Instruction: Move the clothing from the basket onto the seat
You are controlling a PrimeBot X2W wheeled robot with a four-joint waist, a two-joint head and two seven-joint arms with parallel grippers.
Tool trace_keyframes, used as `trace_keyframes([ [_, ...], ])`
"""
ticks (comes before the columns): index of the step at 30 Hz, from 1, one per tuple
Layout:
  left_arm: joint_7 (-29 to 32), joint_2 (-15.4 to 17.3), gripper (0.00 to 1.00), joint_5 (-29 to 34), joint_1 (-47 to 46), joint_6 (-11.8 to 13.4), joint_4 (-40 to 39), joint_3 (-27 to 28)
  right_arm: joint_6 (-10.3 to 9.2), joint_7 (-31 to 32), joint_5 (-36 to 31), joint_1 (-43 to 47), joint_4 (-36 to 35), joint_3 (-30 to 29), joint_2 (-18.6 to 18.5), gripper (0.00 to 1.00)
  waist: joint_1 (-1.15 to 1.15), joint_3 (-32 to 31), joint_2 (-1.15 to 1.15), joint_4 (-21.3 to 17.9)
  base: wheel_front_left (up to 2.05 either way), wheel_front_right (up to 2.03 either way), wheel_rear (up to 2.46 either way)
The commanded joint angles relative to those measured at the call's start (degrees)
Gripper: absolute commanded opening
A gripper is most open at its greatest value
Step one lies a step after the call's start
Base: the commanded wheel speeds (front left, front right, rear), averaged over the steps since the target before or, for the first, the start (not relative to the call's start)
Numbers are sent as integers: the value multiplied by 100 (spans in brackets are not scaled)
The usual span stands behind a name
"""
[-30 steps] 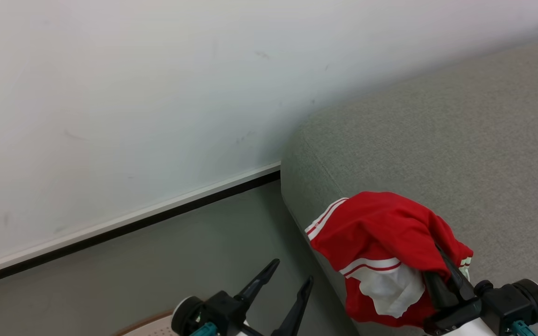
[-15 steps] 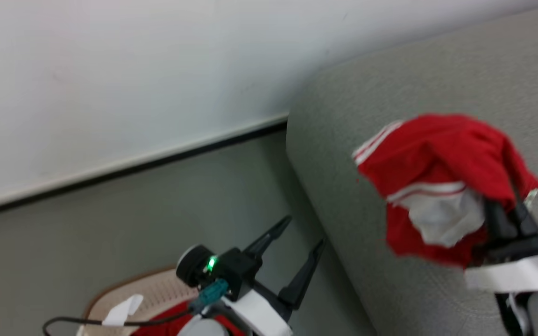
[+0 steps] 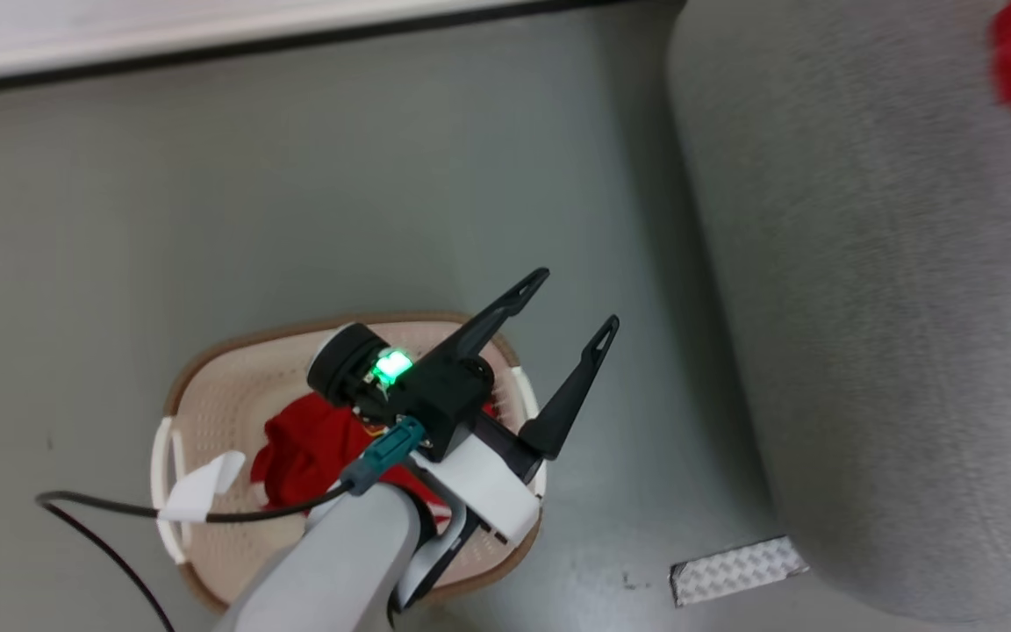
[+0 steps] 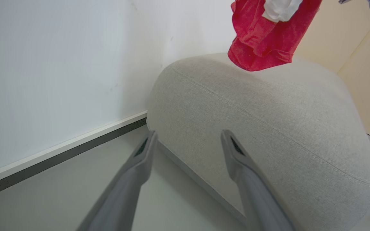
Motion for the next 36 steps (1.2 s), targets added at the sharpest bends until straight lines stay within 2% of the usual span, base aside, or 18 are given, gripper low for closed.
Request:
trace_keyframes([
  [1,-18,-5,100,54,-135,25,-25,26,-16,3,17,-341,189,-181,-217,0,-3,646,0,530,0,0,0],
  [9,-54,15,100,92,-306,87,-32,37,-16,4,-175,-1629,1509,-820,-1340,0,-3,1108,0,868,0,0,0],
  [12,-24,60,100,91,-300,100,-75,44,-16,16,-319,-1893,2100,-1006,-1572,0,-3,1260,0,942,0,0,0],
  [15,-28,116,100,81,-247,158,-118,68,-16,31,-502,-1961,2731,-1324,-1607,0,-3,1352,0,1000,0,0,0],
  [20,-30,146,100,47,-164,211,-189,59,-16,71,-938,-1751,3719,-1832,-1295,0,-3,1429,0,1055,0,0,0],
  [23,-30,111,100,8,-138,250,-174,44,-17,51,-1197,-1685,4021,-2106,-1114,0,-3,1382,0,1064,0,0,0],
  [24,-30,105,100,-3,-128,265,-166,48,-17,46,-1310,-1667,4082,-2156,-1034,16,-3,1361,0,1061,0,0,0],
  [25,-28,105,100,-16,-113,287,-156,58,-17,33,-1426,-1651,4102,-2207,-947,47,-3,1333,0,1048,0,0,0],
  [26,-23,104,100,-36,-100,290,-142,67,-17,20,-1509,-1646,4101,-2262,-868,100,-3,1300,0,1032,0,0,0],
  [32,-117,152,100,-147,-16,345,-37,129,-17,-6,-2020,-1600,4032,-2322,-570,100,-3,920,0,877,0,0,0],
  [36,-246,103,100,-270,72,365,83,185,-17,0,-1910,-1236,3574,-2118,-410,100,-3,520,0,822,0,0,0],
])
